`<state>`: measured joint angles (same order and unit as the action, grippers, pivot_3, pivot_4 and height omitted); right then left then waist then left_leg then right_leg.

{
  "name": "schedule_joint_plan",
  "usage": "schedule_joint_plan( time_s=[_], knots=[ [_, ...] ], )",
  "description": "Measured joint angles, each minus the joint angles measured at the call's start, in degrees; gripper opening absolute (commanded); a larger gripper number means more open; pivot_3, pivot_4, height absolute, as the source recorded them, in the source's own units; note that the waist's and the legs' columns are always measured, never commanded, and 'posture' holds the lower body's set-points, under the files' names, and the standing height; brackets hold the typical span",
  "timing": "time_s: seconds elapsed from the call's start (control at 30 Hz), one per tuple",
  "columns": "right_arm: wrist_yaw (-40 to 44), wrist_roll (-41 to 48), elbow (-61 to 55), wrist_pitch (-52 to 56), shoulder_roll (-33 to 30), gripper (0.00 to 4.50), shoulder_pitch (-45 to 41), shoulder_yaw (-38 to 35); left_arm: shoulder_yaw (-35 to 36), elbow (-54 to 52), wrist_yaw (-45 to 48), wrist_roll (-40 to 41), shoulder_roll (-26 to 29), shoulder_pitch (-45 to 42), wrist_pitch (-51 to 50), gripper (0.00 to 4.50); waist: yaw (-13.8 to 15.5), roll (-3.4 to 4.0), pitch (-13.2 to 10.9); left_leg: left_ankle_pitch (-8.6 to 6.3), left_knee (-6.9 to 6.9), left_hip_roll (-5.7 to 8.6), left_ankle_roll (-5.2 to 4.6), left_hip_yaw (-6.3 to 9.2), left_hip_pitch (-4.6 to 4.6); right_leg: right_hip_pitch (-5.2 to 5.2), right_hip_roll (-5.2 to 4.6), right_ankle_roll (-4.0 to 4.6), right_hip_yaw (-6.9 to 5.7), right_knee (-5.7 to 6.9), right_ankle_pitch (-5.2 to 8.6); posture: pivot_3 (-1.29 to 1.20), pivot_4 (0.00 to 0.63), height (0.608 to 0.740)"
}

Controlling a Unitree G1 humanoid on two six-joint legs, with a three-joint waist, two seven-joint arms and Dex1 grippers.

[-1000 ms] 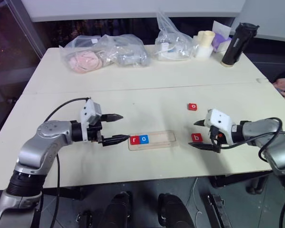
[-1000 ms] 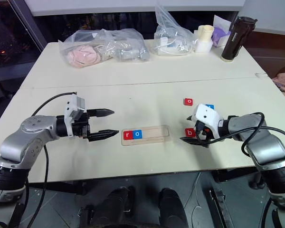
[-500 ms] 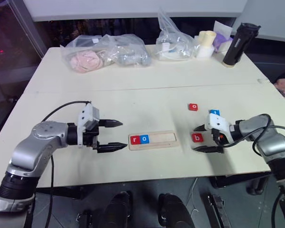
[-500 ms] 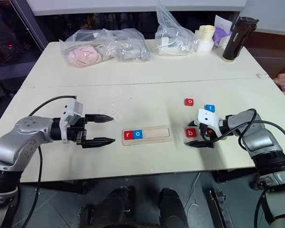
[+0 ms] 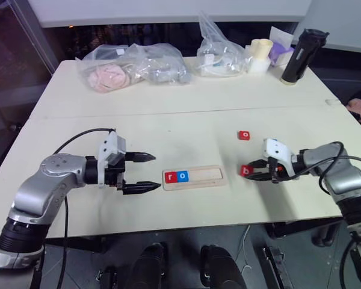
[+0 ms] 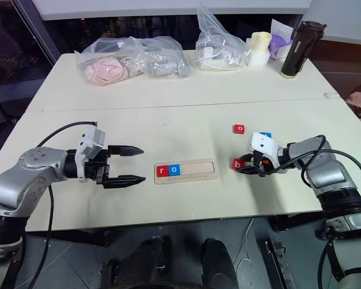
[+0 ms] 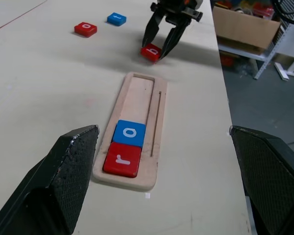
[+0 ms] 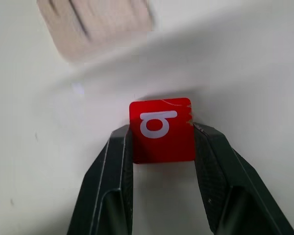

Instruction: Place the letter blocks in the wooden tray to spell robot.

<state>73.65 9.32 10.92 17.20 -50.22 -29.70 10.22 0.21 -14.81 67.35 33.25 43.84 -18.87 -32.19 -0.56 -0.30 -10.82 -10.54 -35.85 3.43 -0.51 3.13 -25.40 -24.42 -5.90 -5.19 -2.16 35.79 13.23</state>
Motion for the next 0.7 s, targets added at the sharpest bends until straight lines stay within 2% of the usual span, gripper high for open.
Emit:
schedule_joint_plan(
  time_s=[0.13, 0.23, 0.4, 0.7],
  knots=[
    [0.2, 2.3, -10.6, 4.9, 2.3, 1.14, -1.5, 0.4, 0.0, -0.1, 0.2, 0.0, 0.1, 0.1, 0.0, 4.50, 0.0, 0.00, 0.0, 0.00, -0.02, -0.01, 0.00, 0.01, 0.00, -0.03, 0.01, 0.00, 0.01, 0.08, 0.00, 0.00, 0.150, 0.725],
    [-0.2, 1.9, -14.2, 6.3, 5.7, 1.14, -3.3, 3.5, 0.1, -1.1, 0.9, 0.0, 1.2, 0.7, 0.0, 4.50, 0.0, -0.02, 0.0, -0.01, -0.06, -0.02, 0.02, 0.01, 0.01, -0.02, 0.00, 0.01, 0.01, 0.10, 0.01, 0.00, 0.150, 0.725],
    [-1.5, -0.4, -12.6, 6.8, 11.2, 1.14, -5.6, 9.1, 0.2, -2.5, 1.2, 0.0, 1.8, 2.1, 0.0, 4.50, 0.2, -0.02, 0.0, -0.01, -0.11, 0.01, 0.02, 0.00, -0.03, -0.03, -0.02, 0.01, 0.01, 0.10, 0.00, 0.00, 0.150, 0.725],
    [-1.6, -3.2, -6.3, 4.6, 14.2, 1.14, -8.9, 11.7, 0.6, -4.9, 0.5, 0.6, 2.1, 3.9, -0.1, 4.50, 0.0, -0.02, 0.0, 0.00, -0.12, 0.00, 0.02, 0.00, -0.02, -0.05, 0.02, 0.01, 0.01, 0.17, 0.00, 0.00, 0.150, 0.725]
  ],
)
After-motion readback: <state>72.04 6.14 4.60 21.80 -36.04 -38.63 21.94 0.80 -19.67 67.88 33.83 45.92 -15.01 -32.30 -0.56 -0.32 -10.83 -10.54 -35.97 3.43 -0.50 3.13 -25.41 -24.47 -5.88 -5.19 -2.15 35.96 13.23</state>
